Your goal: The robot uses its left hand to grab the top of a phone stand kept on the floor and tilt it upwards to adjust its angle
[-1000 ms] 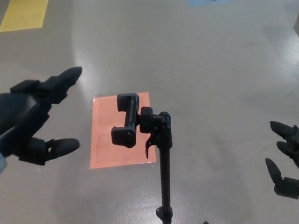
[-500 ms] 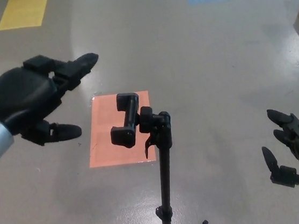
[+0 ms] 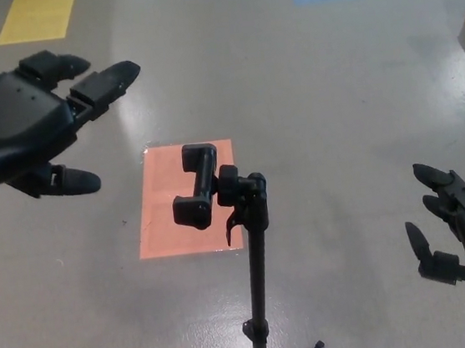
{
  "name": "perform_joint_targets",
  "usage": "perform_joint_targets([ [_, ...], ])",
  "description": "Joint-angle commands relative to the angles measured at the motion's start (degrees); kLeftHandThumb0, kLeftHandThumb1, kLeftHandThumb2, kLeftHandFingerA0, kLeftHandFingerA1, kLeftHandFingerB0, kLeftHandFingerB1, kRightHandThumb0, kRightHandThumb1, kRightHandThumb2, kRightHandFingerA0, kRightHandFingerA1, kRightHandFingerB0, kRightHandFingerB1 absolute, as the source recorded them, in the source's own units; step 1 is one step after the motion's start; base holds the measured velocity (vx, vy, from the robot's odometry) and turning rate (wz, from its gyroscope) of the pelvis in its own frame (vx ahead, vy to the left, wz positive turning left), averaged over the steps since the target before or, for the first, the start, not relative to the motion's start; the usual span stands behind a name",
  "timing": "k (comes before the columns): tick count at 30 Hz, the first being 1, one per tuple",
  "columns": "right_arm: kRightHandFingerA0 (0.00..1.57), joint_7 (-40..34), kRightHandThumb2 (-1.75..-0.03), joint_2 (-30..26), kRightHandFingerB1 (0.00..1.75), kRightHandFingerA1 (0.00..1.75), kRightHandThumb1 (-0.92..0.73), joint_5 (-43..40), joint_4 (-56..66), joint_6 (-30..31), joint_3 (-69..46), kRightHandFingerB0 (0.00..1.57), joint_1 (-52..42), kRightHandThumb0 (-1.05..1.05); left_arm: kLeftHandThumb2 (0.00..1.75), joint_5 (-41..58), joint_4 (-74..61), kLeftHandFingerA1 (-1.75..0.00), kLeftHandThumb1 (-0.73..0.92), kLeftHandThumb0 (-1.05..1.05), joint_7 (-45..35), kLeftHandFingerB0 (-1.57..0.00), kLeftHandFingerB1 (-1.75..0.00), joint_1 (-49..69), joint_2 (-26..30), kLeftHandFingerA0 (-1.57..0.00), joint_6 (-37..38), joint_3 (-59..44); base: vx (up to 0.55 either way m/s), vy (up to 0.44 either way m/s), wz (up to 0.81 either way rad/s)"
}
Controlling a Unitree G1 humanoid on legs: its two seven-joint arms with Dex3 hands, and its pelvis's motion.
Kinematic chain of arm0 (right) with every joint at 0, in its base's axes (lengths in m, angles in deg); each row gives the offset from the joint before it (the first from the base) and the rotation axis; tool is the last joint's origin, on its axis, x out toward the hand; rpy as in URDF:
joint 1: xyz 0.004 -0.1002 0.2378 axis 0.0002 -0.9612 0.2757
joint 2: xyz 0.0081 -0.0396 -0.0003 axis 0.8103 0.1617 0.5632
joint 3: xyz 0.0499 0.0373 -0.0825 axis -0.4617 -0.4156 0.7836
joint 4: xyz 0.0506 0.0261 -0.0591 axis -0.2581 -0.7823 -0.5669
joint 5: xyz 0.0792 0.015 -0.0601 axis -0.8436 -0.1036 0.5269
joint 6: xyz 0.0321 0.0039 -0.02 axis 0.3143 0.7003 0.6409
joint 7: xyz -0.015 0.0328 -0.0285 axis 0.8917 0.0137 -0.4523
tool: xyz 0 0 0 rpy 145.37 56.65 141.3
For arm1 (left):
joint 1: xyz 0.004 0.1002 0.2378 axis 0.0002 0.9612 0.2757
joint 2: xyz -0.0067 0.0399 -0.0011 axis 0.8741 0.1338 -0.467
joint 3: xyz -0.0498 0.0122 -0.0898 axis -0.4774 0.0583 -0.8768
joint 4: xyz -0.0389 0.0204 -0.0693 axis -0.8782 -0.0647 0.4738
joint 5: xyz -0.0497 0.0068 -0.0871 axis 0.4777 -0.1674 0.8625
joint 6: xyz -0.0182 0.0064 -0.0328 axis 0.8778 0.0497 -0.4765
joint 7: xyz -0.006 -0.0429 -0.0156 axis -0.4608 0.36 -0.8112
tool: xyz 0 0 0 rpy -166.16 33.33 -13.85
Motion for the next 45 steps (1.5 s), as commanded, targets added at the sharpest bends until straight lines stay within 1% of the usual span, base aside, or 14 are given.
perform_joint_targets([
  [1, 0.01, -0.14, -1.11, -1.88, 0.47, 0.47, -0.57, -1.15, 0.64, -3.86, -1.3, 0.0, -1.8, -0.34, 0.97, -15.01, 7.13, -0.03, 0.68, -1.01, 22.2, 0.0, 0.0, -7.61, 5.86, -0.11, 11.71, 6.65, 0.0, 0.0, 0.0],
  [5, 0.0, 0.44, -1.11, -2.06, 0.47, 0.47, -0.58, -1.55, 1.0, -3.92, -1.5, 0.0, -1.96, -0.34, 0.99, -18.2, 8.25, -0.07, 0.7, -1.02, 28.67, 0.0, 0.0, -9.03, 6.11, -0.13, 11.03, 9.36, 0.0, 0.0, 0.0],
  [11, 0.0, 0.3, -1.12, -2.37, 0.47, 0.47, -0.57, -0.8, 0.31, -3.38, -1.01, 0.0, -0.58, -0.34, 0.95, -21.64, 4.03, -0.09, 0.65, -0.98, 28.25, 0.0, -0.03, -10.76, 7.29, -0.05, 9.63, 12.17, 0.0, 0.0, 0.0],
  [14, 0.01, 0.29, -1.11, -2.44, 0.47, 0.47, -0.57, -0.92, 0.29, -3.15, -1.16, 0.0, 0.27, -0.34, 0.95, -21.79, 2.08, -0.1, 0.65, -0.97, 27.79, 0.0, -0.03, -11.24, 7.77, -0.16, 9.41, 12.61, 0.0, 0.0, 0.0],
  [15, 0.23, 0.26, -0.66, -2.43, 0.28, 0.33, -0.87, -0.97, 0.22, -3.26, -1.21, 0.14, 0.55, -0.65, 0.93, -21.42, 1.56, -0.1, 0.63, -0.96, 27.57, 0.0, -0.04, -11.28, 7.76, -0.16, 9.96, 12.57, 0.0, 0.0, 0.0],
  [18, 0.23, 0.29, -0.66, -2.47, 0.27, 0.33, -0.87, -1.09, -0.04, -3.33, -1.31, 0.14, 1.31, -0.66, 0.93, -21.37, 0.75, -0.2, 0.62, -0.95, 28.7, 0.0, -0.05, -11.71, 7.52, -0.11, 10.86, 13.1, 0.0, 0.0, 0.0],
  [19, 0.23, 0.18, -0.66, -2.48, 0.27, 0.33, -0.87, -1.05, -0.02, -3.11, -1.32, 0.15, 1.54, -0.66, 0.95, -21.83, 0.44, -0.16, 0.64, -0.95, 29.09, -0.01, -0.05, -11.9, 7.39, -0.15, 10.67, 13.41, 0.0, 0.0, 0.0],
  [20, 0.01, 0.22, -1.11, -2.43, 0.47, 0.47, -0.56, -1.13, -0.12, -2.91, -1.37, 0.01, 1.9, -0.34, 0.97, -22.46, 0.02, -0.11, 0.68, -0.99, 29.48, 0.0, -0.01, -12.16, 7.19, -0.15, 10.43, 13.96, 0.0, 0.0, 0.0],
  [23, 0.01, 0.48, -1.11, -2.35, 0.47, 0.47, -0.56, -1.35, -0.37, -2.94, -1.46, 0.01, 2.2, -0.34, 0.97, -22.89, -0.04, -0.11, 0.68, -0.99, 30.07, 0.0, -0.01, -12.42, 7.03, -0.15, 10.43, 14.54, 0.0, 0.0, 0.0],
  [24, 0.0, 0.73, -1.11, -2.33, 0.47, 0.47, -0.56, -1.54, -0.39, -2.9, -1.56, 0.0, 2.36, -0.34, 0.64, -23.26, 0.11, -0.24, 0.73, -0.83, 30.86, 0.0, -0.03, -12.54, 6.91, -0.07, 10.19, 14.8, 0.0, 0.0, 0.0],
  [25, 0.0, 1.05, -1.11, -2.3, 0.47, 0.47, -0.56, -1.76, -0.43, -2.85, -1.72, 0.0, 2.57, -0.34, 0.64, -23.81, 0.38, -0.24, 0.73, -0.83, 32.02, 0.0, -0.03, -12.74, 6.76, -0.07, 9.89, 15.21, 0.0, 0.0, 0.0],
  [26, 0.0, 1.09, -1.11, -2.36, 0.47, 0.47, -0.58, -1.7, -0.39, -2.77, -1.7, 0.0, 2.89, -0.34, 0.98, -24.05, 0.68, -0.07, 0.68, -1.01, 32.49, 0.0, -0.01, -13.0, 6.51, -0.15, 10.38, 15.63, 0.0, 0.0, 0.0],
  [37, 0.0, 0.47, -1.11, -2.88, 0.47, 0.47, -0.58, -0.6, -1.58, -2.49, -1.51, 0.0, 4.68, -0.34, 0.98, -26.28, -4.95, 0.0, 0.64, -0.99, 32.84, 0.0, -0.06, -12.02, 7.62, -0.03, 11.8, 17.23, 0.0, 0.0, 0.0],
  [45, 0.0, 0.56, -1.11, -2.69, 0.47, 0.47, -0.58, -0.82, -1.96, -2.86, -1.62, 0.0, 5.3, -0.34, 0.98, -26.45, -5.02, -0.04, 0.67, -1.02, 31.88, 0.0, -0.01, -11.12, 6.98, -0.16, 11.97, 16.26, 0.0, 0.0, 0.0],
])
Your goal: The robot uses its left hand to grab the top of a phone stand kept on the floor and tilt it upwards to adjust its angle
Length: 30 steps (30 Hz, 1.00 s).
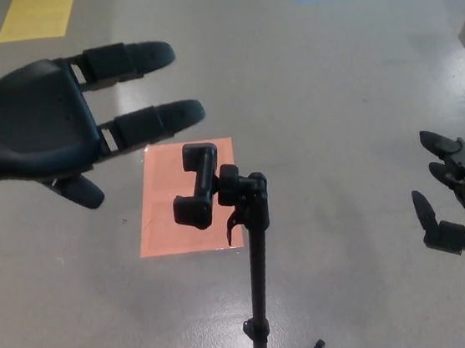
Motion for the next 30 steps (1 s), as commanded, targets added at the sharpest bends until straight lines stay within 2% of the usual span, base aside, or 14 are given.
perform_joint_targets([
  [1, 0.0, 0.0, -1.11, -0.95, 0.47, 0.47, -0.58, -0.75, -0.55, -1.58, -0.53, 0.0, 0.89, -0.34, 0.98, -3.0, 0.21, -0.04, 0.67, -1.02, 2.14, 0.0, -0.01, 0.63, 0.23, -0.16, 1.72, -0.48, 0.0, 0.0, 0.0],
  [4, 0.0, 0.36, -1.11, -1.04, 0.47, 0.47, -0.58, -0.94, -0.73, -1.52, -0.7, 0.0, 1.31, -0.34, 0.98, -4.32, 2.55, -0.05, 0.66, -1.01, 4.18, -0.01, -0.02, -0.19, -0.78, -0.14, 1.07, 0.03, 0.0, 0.0, 0.0],
  [7, 0.0, 0.58, -1.11, -1.09, 0.47, 0.47, -0.59, -0.79, -0.94, -1.39, -0.65, 0.0, 1.74, -0.34, 0.98, -4.3, 4.9, -0.2, 0.65, -1.0, 3.73, 0.0, -0.05, -1.11, -1.46, -0.06, 1.67, 0.06, 0.0, 0.0, 0.0],
  [9, 0.0, 0.58, -1.11, -1.16, 0.47, 0.47, -0.58, -0.62, -0.96, -1.29, -0.59, 0.0, 1.78, -0.34, 0.98, -4.18, 5.92, -0.28, 0.6, -0.91, 3.07, 0.0, -0.12, -1.47, -1.76, -0.13, 1.78, 0.02, 0.0, 0.0, 0.0],
  [11, 0.0, 0.56, -1.11, -1.17, 0.47, 0.47, -0.58, -0.59, -0.97, -1.24, -0.61, 0.0, 1.82, -0.34, 0.99, -4.55, 6.75, -0.23, 0.67, -1.01, 2.97, -0.02, -0.04, -1.93, -2.04, -0.15, 1.53, 0.15, 0.0, 0.0, 0.0],
  [12, 0.0, 0.52, -1.11, -1.24, 0.47, 0.47, -0.58, -0.56, -0.98, -1.11, -0.62, 0.0, 1.9, -0.34, 0.97, -4.57, 7.81, -0.28, 0.56, -0.85, 2.84, 0.0, -0.17, -2.54, -2.44, -0.08, 1.74, 0.21, 0.0, 0.0, 0.0],
  [16, 0.0, 0.85, -1.11, -1.16, 0.47, 0.47, -0.58, -0.81, -1.05, -1.2, -0.73, 0.0, 1.95, -0.34, 0.98, -5.28, 10.92, -0.27, 0.58, -0.84, 3.81, 0.0, -0.17, -4.35, -3.58, -0.1, 2.05, 0.84, 0.0, 0.0, 0.0],
  [17, 0.0, 0.83, -1.11, -1.2, 0.47, 0.47, -0.58, -0.74, -1.1, -1.18, -0.7, 0.0, 2.0, -0.34, 0.62, -5.3, 11.66, -0.26, 0.74, -0.87, 4.08, 0.0, -0.2, -4.77, -3.93, -0.11, 2.19, 0.98, 0.0, 0.0, 0.0],
  [18, 0.0, 0.81, -1.11, -1.23, 0.47, 0.47, -0.58, -0.69, -1.15, -1.18, -0.69, 0.0, 2.04, -0.34, 0.62, -5.33, 12.25, -0.26, 0.74, -0.87, 4.34, 0.0, -0.2, -5.1, -4.21, -0.11, 2.29, 1.12, 0.0, 0.0, 0.0],
  [20, 0.0, 0.86, -1.11, -1.22, 0.47, 0.47, -0.58, -0.72, -1.12, -1.12, -0.72, 0.0, 2.05, -0.34, 0.63, -5.51, 13.44, -0.26, 0.74, -0.86, 5.4, 0.0, -0.21, -5.77, -4.89, -0.12, 2.33, 1.55, 0.0, 0.0, 0.0],
  [21, 0.0, 0.87, -1.11, -1.09, 0.47, 0.47, -0.59, -0.8, -1.01, -1.21, -0.75, 0.0, 1.92, -0.33, 0.96, -5.49, 13.59, -0.31, 0.58, -0.85, 5.21, 0.0, -0.17, -5.9, -5.22, -0.13, 2.18, 1.66, 0.0, 0.0, 0.0],
  [22, 0.0, 0.93, -1.11, -1.03, 0.47, 0.47, -0.59, -0.88, -0.99, -1.26, -0.78, 0.0, 1.89, -0.33, 0.95, -5.43, 13.54, -0.29, 0.55, -0.82, 4.95, 0.0, -0.19, -5.92, -5.4, -0.09, 2.11, 1.68, 0.0, 0.0, 0.0],
  [23, 0.0, 0.82, -1.11, -1.05, 0.47, 0.46, -0.59, -0.7, -0.99, -1.22, -0.68, 0.0, 1.89, -0.33, 0.98, -5.52, 13.41, -0.17, 0.65, -0.95, 4.4, 0.0, -0.07, -5.98, -5.79, -0.09, 1.86, 1.86, 0.0, 0.0, 0.0],
  [30, 0.0, 0.71, -1.11, -0.99, 0.47, 0.47, -0.59, -0.47, -0.9, -0.82, -0.52, 0.0, 1.94, -0.33, 0.98, -4.99, 12.11, -0.18, 0.65, -0.96, 2.01, 0.0, -0.08, -5.06, -7.11, -0.09, 1.49, 2.03, 0.0, 0.0, 0.0],
])
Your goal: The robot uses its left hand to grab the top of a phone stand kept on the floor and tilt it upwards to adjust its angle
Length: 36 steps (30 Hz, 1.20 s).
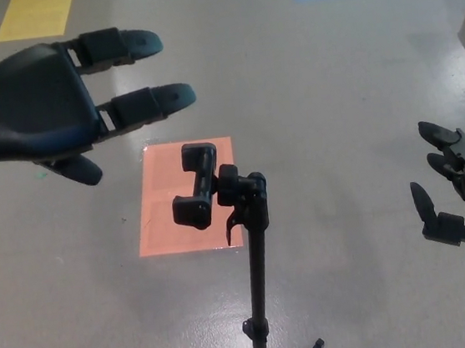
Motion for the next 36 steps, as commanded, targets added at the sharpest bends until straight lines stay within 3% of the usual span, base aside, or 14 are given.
perform_joint_targets([
  [1, 0.0, 0.38, -1.11, -0.77, 0.47, 0.47, -0.59, -0.72, -0.15, -0.39, -0.2, 0.0, 0.44, -0.33, 0.98, -0.68, -0.92, -0.18, 0.65, -0.96, -1.53, 0.0, -0.08, 0.43, -0.63, -0.09, 0.39, 0.44, 0.0, 0.0, 0.0],
  [18, 0.0, 0.31, -1.11, -1.31, 0.47, 0.46, -0.59, -0.51, 0.34, -0.13, -0.2, 0.0, 1.06, -0.33, 0.99, -1.13, -3.4, -0.19, 0.68, -1.01, -3.44, 0.0, -0.03, 2.34, -1.0, -0.13, -0.89, 0.85, 0.0, 0.0, 0.0],
  [19, 0.0, 0.15, -1.11, -1.25, 0.47, 0.46, -0.58, -0.51, 0.44, -0.03, -0.23, 0.0, 1.11, -0.33, 0.62, -1.15, -3.45, -0.25, 0.73, -0.85, -3.37, 0.0, -0.16, 2.51, -0.99, -0.1, -0.94, 0.86, 0.0, 0.0, 0.0],
  [22, 0.0, 0.04, -1.11, -1.41, 0.47, 0.46, -0.58, -0.39, 0.29, -0.03, -0.22, 0.0, 1.36, -0.34, 0.97, -0.99, -2.8, -0.29, 0.57, -0.85, -3.13, 0.0, -0.19, 2.47, -1.23, -0.12, -0.79, 0.84, 0.0, 0.0, 0.0],
  [23, 0.01, 0.14, -1.11, -1.38, 0.47, 0.46, -0.59, -0.52, 0.37, -0.02, -0.29, 0.0, 1.35, -0.33, 0.63, -0.86, -2.74, -0.25, 0.73, -0.86, -3.6, 0.0, -0.21, 2.46, -1.2, -0.11, -0.75, 0.77, 0.0, 0.0, 0.0],
  [26, 0.01, 0.31, -1.11, -1.34, 0.47, 0.46, -0.59, -0.7, 0.3, -0.06, -0.38, 0.0, 1.38, -0.33, 0.62, -0.79, -2.42, -0.26, 0.72, -0.86, -3.79, 0.0, -0.2, 2.38, -1.28, -0.11, -0.5, 0.79, 0.0, 0.0, 0.0],
  [27, 0.24, 0.06, -0.65, -1.35, 0.27, 0.32, -0.86, -0.5, 0.34, -0.21, -0.29, 0.14, 1.32, -0.62, 0.62, -0.94, -2.3, -0.26, 0.72, -0.86, -3.56, 0.0, -0.2, 2.41, -1.27, -0.12, -0.52, 0.89, 0.0, 0.0, 0.0],
  [29, 0.24, -0.16, -0.65, -1.43, 0.27, 0.32, -0.86, -0.33, 0.18, -0.38, -0.24, 0.14, 1.43, -0.63, 0.62, -0.51, -1.85, -0.25, 0.72, -0.85, -4.21, 0.0, -0.17, 2.44, -1.38, -0.12, 0.06, 0.83, 0.0, 0.0, 0.0],
  [30, 0.24, -0.03, -0.65, -1.39, 0.28, 0.33, -0.85, -0.46, 0.18, -0.4, -0.31, 0.15, 1.49, -0.62, 0.98, -0.41, -1.84, -0.24, 0.61, -0.9, -4.69, 0.0, -0.13, 2.45, -1.37, -0.1, 0.06, 0.78, 0.0, 0.0, 0.0],
  [32, 0.24, 0.14, -0.65, -1.32, 0.28, 0.33, -0.85, -0.65, 0.18, -0.41, -0.39, 0.15, 1.55, -0.62, 0.98, -0.36, -1.86, -0.24, 0.61, -0.9, -5.21, 0.0, -0.13, 2.45, -1.36, -0.1, -0.01, 0.73, 0.0, 0.0, 0.0],
  [33, 0.01, 0.12, -1.11, -1.37, 0.47, 0.47, -0.58, -0.5, 0.24, -0.23, -0.29, 0.01, 1.55, -0.33, 0.63, -0.19, -1.92, -0.25, 0.74, -0.86, -5.6, 0.0, -0.21, 2.47, -1.38, -0.11, 0.1, 0.64, 0.0, 0.0, 0.0],
  [34, 0.0, 0.21, -1.11, -1.41, 0.47, 0.47, -0.59, -0.43, 0.3, -0.11, -0.21, 0.0, 1.54, -0.33, 0.63, 0.04, -1.97, -0.26, 0.73, -0.86, -6.01, 0.0, -0.22, 2.51, -1.46, -0.11, 0.23, 0.5, 0.0, 0.0, 0.0],
  [35, 0.0, 0.33, -1.11, -1.39, 0.47, 0.47, -0.59, -0.5, 0.31, -0.14, -0.23, 0.0, 1.54, -0.33, 0.63, 0.11, -1.97, -0.26, 0.73, -0.86, -6.12, 0.0, -0.22, 2.55, -1.5, -0.11, 0.24, 0.45, 0.0, 0.0, 0.0],
  [36, 0.01, 0.34, -1.11, -1.43, 0.47, 0.46, -0.59, -0.54, 0.37, -0.14, -0.26, 0.0, 1.54, -0.33, 0.98, 0.33, -2.09, -0.2, 0.65, -0.97, -6.83, 0.0, -0.08, 2.54, -1.54, -0.13, 0.23, 0.32, 0.0, 0.0, 0.0],
])
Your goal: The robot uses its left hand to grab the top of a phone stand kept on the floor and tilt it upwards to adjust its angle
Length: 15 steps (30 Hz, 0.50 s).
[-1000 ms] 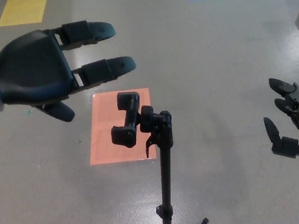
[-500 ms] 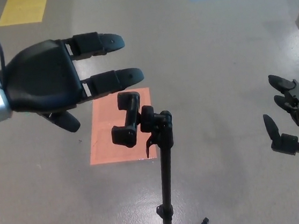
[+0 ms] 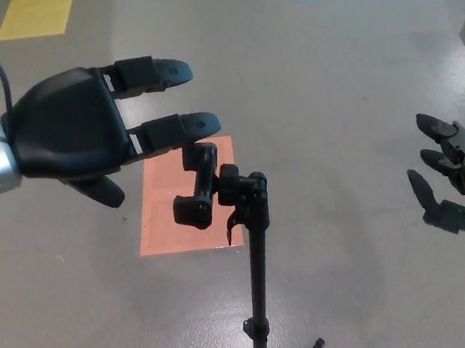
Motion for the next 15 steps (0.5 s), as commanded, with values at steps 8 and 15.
perform_joint_targets([
  [8, 0.01, 0.05, -1.11, -1.36, 0.47, 0.46, -0.58, -0.19, 0.78, 0.25, 0.02, 0.01, 0.51, -0.33, 0.98, 0.27, -0.86, -0.19, 0.64, -0.93, -5.88, 0.0, -0.1, 0.76, 0.28, -0.07, -0.25, -0.56, 0.0, 0.0, 0.0],
  [15, 0.24, 0.24, -0.65, -1.2, 0.28, 0.32, -0.86, -0.5, 0.5, -0.03, -0.12, 0.14, 0.92, -0.63, 0.96, 0.73, -0.55, -0.27, 0.56, -0.82, -6.0, 0.0, -0.2, 1.38, 0.16, -0.09, 0.12, -0.9, 0.0, 0.0, 0.0],
])
